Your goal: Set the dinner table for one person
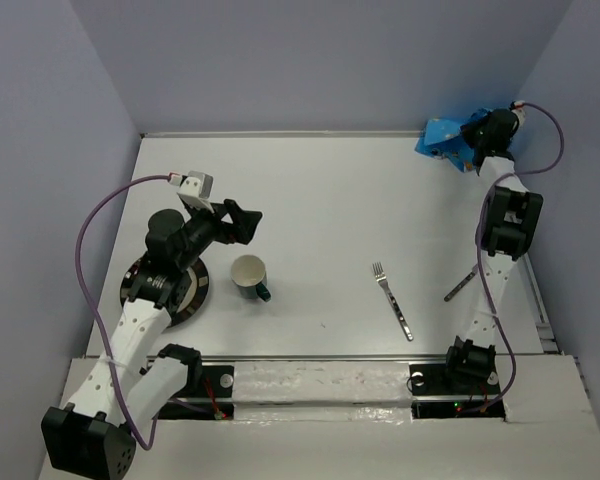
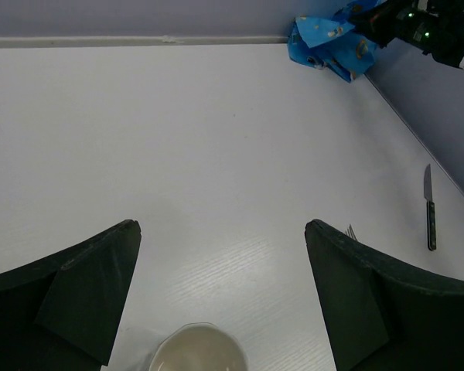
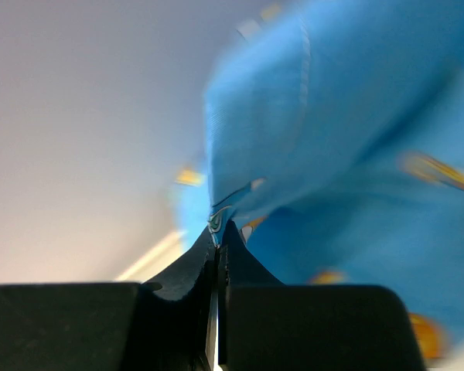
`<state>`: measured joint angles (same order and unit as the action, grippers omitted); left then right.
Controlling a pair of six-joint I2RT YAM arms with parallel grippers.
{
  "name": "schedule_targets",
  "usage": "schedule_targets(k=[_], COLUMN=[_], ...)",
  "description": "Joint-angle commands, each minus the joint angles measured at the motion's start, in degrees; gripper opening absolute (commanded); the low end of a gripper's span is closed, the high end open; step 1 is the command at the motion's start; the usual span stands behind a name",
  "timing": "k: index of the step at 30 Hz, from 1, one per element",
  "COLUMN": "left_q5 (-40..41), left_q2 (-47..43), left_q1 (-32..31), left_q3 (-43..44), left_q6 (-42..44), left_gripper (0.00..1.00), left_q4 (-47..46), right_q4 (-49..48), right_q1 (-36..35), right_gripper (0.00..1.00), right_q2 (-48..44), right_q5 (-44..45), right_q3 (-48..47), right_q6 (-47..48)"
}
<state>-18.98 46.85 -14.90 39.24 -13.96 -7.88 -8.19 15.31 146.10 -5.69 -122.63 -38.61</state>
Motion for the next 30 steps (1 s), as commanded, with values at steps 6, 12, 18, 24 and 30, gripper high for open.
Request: schedule_targets(k=[6, 12, 18, 24, 30], left_q5=[3.69, 5.18, 5.8, 6.5, 7.2], left_q2=[-5.54, -7.91, -7.65, -6.07, -3.09], left_q1=[0.57, 0.66, 1.01, 2.06, 2.59], left_q3=[1.98, 1.19, 1.36, 1.62, 2.68], left_q6=[-1.07, -1.34, -2.04, -3.71, -4.24], left_gripper=[0.99, 0.99, 0.99, 0.99, 0.99], left_q4=[-1.88, -1.17, -0.91, -0.82, 0.14], right_q4=[-12.29, -16.06, -20.99, -32.31, -46.04], right_q1=[-14.16, -17.16, -17.16, -17.16, -17.16], right_gripper=[0.0, 0.0, 0.0, 0.0, 0.16], right_q2=[-30.61, -35.96, -44.31, -46.62, -31.97], right_q5=[-20.22, -29.72, -35.95, -37.2, -40.79], right_q3=[2.5, -2.89, 10.89, 40.12, 51.17], right_q6=[-3.83, -13.84, -14.3, -17.88, -25.28])
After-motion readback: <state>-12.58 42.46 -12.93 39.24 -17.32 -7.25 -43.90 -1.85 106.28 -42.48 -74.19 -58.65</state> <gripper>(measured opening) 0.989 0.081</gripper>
